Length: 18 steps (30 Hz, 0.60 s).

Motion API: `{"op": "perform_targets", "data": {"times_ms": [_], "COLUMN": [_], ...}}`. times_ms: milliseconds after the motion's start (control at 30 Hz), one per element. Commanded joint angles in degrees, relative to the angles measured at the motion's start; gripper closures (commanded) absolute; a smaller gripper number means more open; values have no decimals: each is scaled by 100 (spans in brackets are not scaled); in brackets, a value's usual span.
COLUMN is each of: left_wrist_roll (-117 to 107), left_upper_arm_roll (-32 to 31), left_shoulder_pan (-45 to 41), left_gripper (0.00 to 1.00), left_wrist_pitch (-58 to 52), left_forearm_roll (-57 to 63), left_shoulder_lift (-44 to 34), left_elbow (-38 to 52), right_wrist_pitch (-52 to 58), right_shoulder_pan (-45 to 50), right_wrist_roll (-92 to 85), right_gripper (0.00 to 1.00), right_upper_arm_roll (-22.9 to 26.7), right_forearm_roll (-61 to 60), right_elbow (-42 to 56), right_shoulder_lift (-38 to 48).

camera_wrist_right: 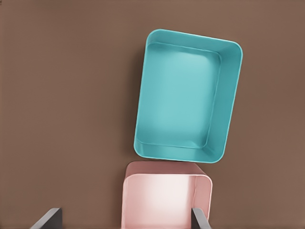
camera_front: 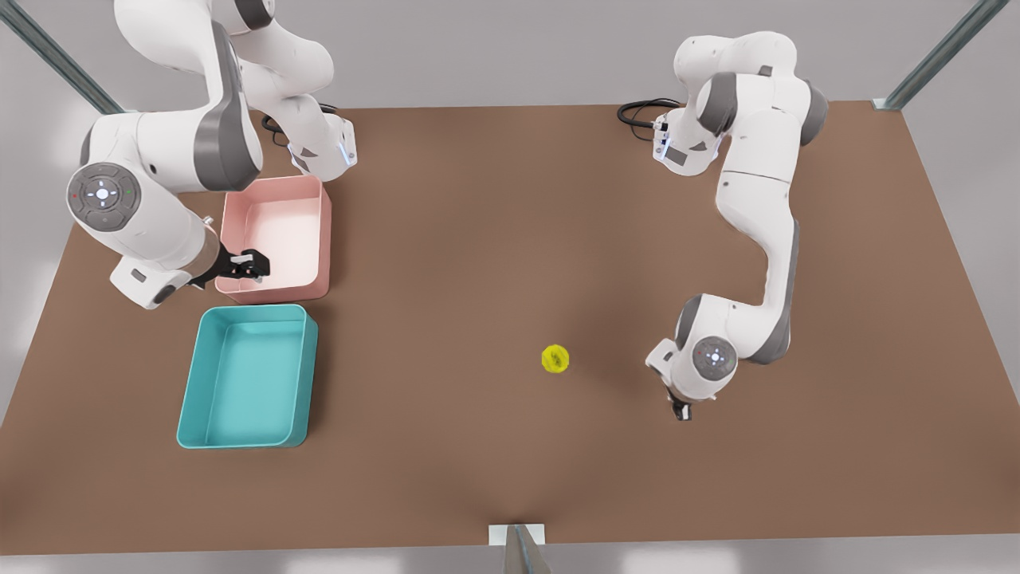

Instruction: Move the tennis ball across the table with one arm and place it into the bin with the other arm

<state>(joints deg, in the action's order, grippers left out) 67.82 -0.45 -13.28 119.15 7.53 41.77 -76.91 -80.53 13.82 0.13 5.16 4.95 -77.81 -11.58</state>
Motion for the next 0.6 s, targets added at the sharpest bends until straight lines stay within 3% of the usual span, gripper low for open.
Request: {"op": "perform_targets", "data": {"times_ms": [0, 33, 100, 133, 200, 300, 433, 567], "left_wrist_roll": [-7868, -8303, -9990, -8534, -8487, -9050, -8971, -8918], "left_upper_arm_roll": [176, 185, 457, 546, 528, 422, 414, 414], "left_shoulder_pan": [-44, -79, -44, -9, -35, -79, -26, -17], "left_gripper": [69, 0, 0, 0, 0, 0, 0, 0], "left_wrist_pitch": [-2368, -3940, -4584, -5085, -5481, -5323, -5200, -5174], "left_forearm_roll": [-348, -244, -849, -850, -841, -876, -928, -920], "left_shoulder_lift": [-889, -1715, -2761, -2964, -2700, -2551, -2516, -2507], "left_elbow": [158, -26, 27, 123, 809, 783, 721, 668], "right_wrist_pitch": [2, 2, 3, 2, -68, -1385, -2467, -3926], "right_shoulder_pan": [-2, -2, -2, 59, 419, 947, 1123, 1096], "right_wrist_roll": [13, 13, 13, 65, 118, 1014, 1366, 1595], "right_gripper": [0, 0, 0, 0, 0, 0, 0, 0], "right_upper_arm_roll": [2, 2, 2, 2, -7, -7, -7, -7], "right_forearm_roll": [-3, -3, -3, -12, -100, -346, -363, -398], "right_elbow": [3, 3, 3, -24, 47, 38, -94, -2220], "right_shoulder_lift": [7, 7, 7, -2, -432, -1434, -1945, -934]}}
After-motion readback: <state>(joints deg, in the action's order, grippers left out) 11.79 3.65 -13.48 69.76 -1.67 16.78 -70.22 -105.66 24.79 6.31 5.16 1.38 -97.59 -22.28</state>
